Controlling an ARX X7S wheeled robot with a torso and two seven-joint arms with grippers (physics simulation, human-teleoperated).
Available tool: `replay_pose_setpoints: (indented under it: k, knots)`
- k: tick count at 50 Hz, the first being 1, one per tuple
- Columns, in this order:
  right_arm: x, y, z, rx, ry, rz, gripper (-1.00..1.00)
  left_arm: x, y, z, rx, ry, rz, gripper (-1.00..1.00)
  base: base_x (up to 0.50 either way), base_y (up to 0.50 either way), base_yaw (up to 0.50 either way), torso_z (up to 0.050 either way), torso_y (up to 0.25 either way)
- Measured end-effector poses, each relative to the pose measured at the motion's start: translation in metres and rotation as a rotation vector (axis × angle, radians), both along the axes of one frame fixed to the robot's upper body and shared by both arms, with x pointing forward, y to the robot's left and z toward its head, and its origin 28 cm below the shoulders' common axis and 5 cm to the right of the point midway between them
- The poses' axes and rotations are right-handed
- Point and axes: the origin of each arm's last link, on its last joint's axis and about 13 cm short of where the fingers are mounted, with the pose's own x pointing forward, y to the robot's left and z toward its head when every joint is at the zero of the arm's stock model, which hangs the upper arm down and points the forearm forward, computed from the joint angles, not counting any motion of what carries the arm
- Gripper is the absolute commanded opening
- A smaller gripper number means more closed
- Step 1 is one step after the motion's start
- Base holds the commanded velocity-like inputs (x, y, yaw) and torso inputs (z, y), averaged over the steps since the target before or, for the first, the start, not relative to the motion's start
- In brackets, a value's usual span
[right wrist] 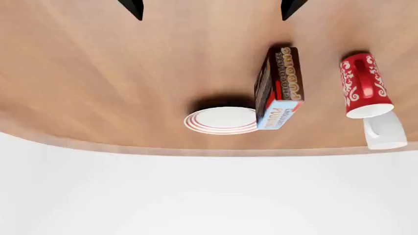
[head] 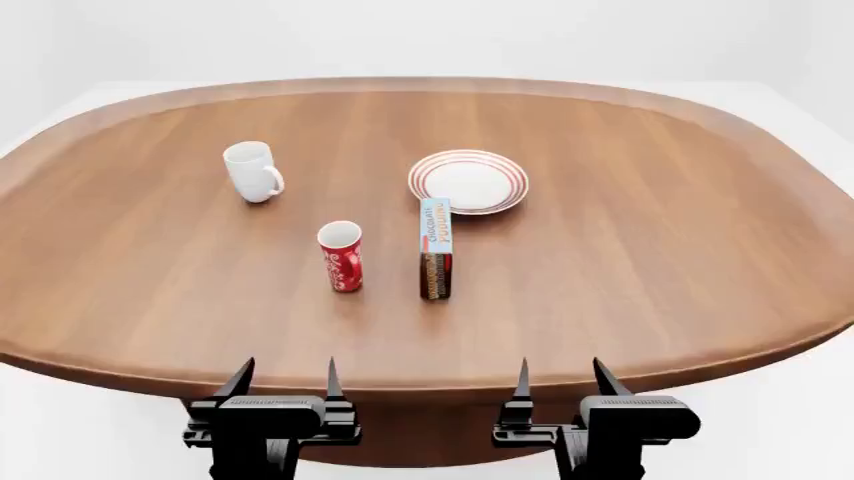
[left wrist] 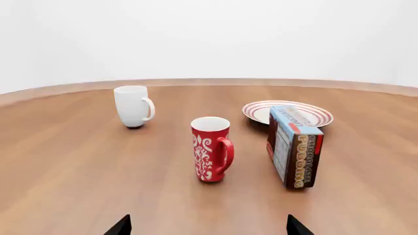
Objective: Pick up the white mug and put it on the plate, and put the chocolate pudding to the right of the plate.
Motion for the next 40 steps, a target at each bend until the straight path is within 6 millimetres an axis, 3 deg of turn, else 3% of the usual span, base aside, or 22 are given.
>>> replay_pose_setpoints:
  k: [40]
  knots:
    - [-0.0029,-0.0009,-0.0014,0.028,0.001,-0.008,1.00,-0.0030,0.0033,-0.0072,-0.002,0.014,0.014,1.00,0.00,0.00,0.00,0.000,0.000]
